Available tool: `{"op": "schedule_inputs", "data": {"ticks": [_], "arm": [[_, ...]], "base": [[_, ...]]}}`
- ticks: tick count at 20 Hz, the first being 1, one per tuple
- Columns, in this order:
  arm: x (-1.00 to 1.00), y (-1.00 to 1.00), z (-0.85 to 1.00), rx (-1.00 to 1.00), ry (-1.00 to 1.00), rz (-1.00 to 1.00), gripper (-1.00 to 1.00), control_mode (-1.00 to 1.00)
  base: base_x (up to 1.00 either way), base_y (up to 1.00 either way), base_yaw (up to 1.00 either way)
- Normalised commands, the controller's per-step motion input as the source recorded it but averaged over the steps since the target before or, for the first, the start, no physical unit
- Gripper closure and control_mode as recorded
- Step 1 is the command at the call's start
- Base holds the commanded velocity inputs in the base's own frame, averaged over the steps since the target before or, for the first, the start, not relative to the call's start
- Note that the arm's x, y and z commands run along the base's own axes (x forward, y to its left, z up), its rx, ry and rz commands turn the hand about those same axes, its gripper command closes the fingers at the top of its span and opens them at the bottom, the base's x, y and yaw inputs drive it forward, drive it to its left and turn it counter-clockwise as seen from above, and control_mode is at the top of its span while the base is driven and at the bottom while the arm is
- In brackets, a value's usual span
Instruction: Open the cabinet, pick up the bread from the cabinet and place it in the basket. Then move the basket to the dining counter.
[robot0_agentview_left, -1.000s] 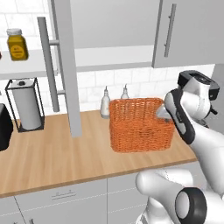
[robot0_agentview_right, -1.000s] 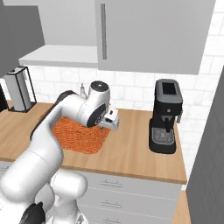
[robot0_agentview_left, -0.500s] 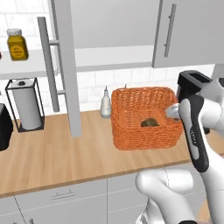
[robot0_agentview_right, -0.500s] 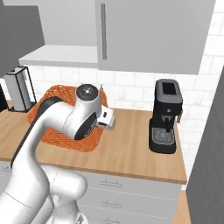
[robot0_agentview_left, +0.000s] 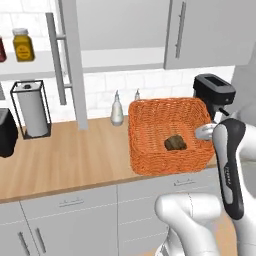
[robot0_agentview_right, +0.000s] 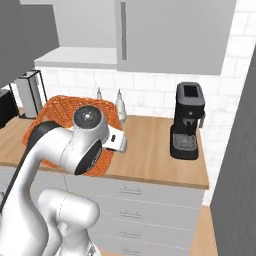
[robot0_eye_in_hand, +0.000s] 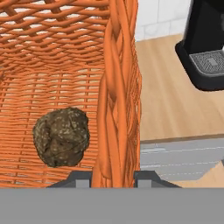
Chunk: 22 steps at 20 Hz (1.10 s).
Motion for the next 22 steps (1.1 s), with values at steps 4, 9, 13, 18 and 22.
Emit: {"op": "schedule_inputs", "data": {"ticks": [4, 9, 13, 18, 22], "arm": [[0.0, 0.0, 0.0, 0.0, 0.0, 0.0, 1.0, 1.0], [0.0, 0.0, 0.0, 0.0, 0.0, 0.0, 1.0, 1.0], [0.0, 0.0, 0.0, 0.0, 0.0, 0.0, 1.0, 1.0], [0.0, 0.0, 0.0, 0.0, 0.0, 0.0, 1.0, 1.0], [0.0, 0.0, 0.0, 0.0, 0.0, 0.0, 1.0, 1.0]], "base": [[-0.81, 0.18, 0.1], [-0.21, 0.55, 0.69], [0.01, 0.26, 0.91], [0.06, 0.06, 0.92], [0.08, 0.14, 0.91]]}}
